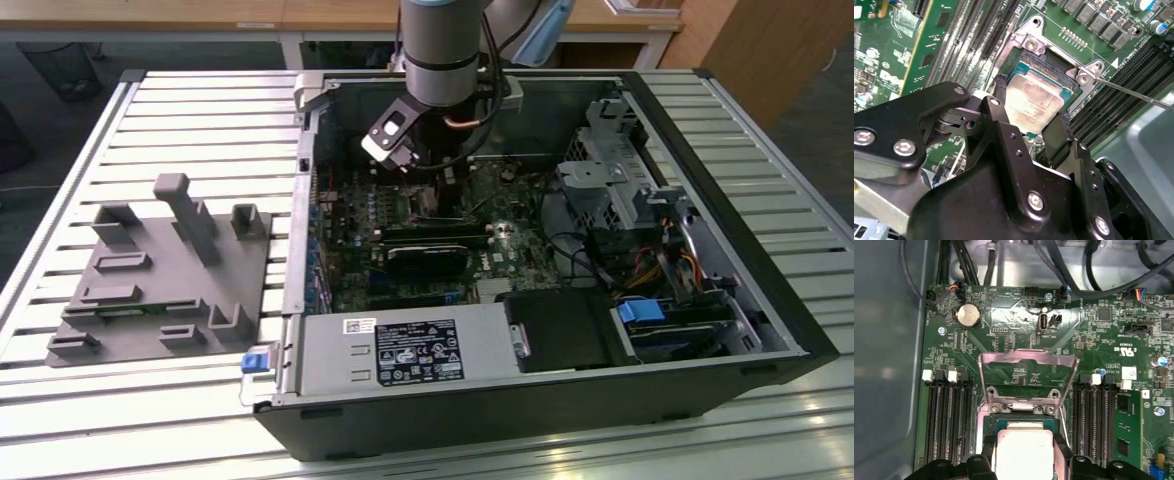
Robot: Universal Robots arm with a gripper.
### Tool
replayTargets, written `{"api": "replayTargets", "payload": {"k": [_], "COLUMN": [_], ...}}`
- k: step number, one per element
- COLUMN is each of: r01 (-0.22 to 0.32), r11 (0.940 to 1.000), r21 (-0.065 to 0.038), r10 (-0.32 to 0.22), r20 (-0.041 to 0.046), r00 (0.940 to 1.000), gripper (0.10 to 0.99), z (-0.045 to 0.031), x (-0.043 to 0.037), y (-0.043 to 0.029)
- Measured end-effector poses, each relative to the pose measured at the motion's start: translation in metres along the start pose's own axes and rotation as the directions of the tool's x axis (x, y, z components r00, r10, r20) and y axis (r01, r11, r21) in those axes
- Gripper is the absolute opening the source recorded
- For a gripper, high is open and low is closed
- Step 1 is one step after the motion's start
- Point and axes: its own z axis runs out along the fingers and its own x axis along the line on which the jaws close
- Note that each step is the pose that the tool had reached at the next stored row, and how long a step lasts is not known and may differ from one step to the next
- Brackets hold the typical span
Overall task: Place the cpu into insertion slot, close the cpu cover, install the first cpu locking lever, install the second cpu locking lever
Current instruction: 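Place the cpu into insertion slot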
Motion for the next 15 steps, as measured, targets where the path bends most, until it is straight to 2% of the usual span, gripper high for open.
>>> {"api": "replayTargets", "payload": {"k": [15], "r01": [-0.009], "r11": [1.0], "r21": [0.0], "r10": [0.009], "r20": [0.0019], "r00": [1.0], "gripper": [0.541], "z": [0.0084], "x": [0.0004], "y": [-0.002]}}
